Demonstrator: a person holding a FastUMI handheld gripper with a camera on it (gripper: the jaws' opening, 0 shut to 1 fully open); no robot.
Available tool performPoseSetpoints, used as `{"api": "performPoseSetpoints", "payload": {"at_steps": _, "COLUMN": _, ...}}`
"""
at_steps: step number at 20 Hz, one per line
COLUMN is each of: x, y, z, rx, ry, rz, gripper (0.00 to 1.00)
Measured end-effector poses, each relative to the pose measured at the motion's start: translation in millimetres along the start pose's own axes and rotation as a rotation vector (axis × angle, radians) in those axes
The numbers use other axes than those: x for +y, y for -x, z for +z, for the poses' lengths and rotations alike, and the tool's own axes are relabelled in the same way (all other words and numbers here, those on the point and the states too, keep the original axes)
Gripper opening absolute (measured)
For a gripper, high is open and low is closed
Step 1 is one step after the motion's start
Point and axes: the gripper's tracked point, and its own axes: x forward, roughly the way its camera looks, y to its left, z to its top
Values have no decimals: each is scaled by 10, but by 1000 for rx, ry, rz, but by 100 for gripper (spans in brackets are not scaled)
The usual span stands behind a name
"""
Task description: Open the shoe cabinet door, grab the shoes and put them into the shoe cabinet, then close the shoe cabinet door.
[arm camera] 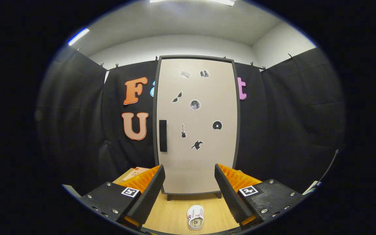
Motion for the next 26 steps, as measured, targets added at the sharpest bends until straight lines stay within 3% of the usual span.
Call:
{"api": "performPoseSetpoints", "payload": {"at_steps": 6, "x": 315, "y": -262, "z": -4, "rx": 1, "ry": 16, "rz": 38, "gripper": 95}}
{"api": "performPoseSetpoints", "payload": {"at_steps": 14, "x": 908, "y": -1046, "z": -3, "rx": -14, "ry": 30, "rz": 110, "gripper": 95}}
{"api": "performPoseSetpoints", "payload": {"at_steps": 26, "x": 1158, "y": -2190, "z": 58, "rx": -23, "ry": 43, "rz": 82, "gripper": 95}}
